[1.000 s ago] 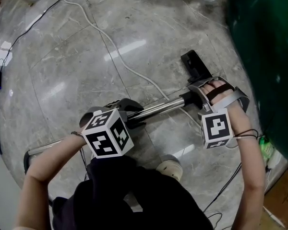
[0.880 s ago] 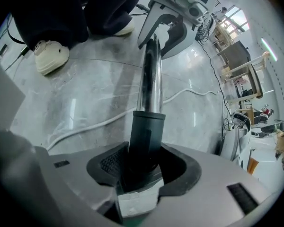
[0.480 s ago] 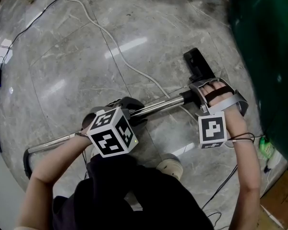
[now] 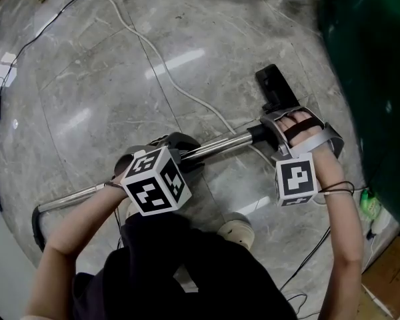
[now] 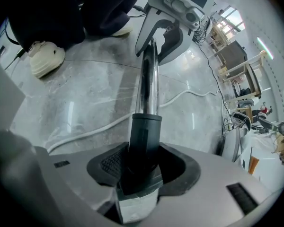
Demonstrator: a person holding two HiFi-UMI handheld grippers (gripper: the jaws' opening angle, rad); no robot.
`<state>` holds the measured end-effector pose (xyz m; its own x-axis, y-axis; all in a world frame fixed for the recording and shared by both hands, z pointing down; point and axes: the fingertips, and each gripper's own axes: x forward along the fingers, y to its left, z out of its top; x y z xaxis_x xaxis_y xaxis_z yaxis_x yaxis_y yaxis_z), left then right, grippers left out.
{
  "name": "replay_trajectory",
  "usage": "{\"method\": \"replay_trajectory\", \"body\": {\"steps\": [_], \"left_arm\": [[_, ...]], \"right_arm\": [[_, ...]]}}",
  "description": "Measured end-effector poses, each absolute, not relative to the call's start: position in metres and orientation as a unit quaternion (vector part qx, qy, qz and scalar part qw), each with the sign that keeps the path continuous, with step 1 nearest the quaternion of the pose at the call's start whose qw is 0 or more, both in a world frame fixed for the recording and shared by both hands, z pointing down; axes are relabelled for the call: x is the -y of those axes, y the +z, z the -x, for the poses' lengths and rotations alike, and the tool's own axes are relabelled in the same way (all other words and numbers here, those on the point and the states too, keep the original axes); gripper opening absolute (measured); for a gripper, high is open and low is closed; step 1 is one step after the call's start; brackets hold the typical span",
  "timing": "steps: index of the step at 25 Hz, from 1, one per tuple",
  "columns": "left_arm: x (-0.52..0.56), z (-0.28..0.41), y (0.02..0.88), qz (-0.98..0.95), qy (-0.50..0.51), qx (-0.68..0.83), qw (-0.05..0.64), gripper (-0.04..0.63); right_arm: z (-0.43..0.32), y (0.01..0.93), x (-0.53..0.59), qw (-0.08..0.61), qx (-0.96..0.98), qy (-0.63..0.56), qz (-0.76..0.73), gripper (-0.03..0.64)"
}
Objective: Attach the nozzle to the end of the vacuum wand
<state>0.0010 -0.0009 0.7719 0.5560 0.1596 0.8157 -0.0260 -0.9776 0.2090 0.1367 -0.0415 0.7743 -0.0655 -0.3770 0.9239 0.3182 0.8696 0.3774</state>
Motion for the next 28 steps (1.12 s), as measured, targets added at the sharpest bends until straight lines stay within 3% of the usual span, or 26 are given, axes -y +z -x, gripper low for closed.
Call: {"method": "replay_trajectory", "body": {"steps": [12, 28], "left_arm": [[0.016, 0.0, 0.78, -0.876, 0.473, 0.002, 0.092, 0.161], [0.015, 0.0, 0.784, -0.871, 0.482, -0.047, 0.08, 0.164]], "right_arm": [[-0.089, 0.768, 0.037, 0.657, 0.706, -0.262, -0.017, 0.169], [-0.09, 0.768, 0.04, 0.644, 0.721, -0.254, -0.016, 0.169]]}}
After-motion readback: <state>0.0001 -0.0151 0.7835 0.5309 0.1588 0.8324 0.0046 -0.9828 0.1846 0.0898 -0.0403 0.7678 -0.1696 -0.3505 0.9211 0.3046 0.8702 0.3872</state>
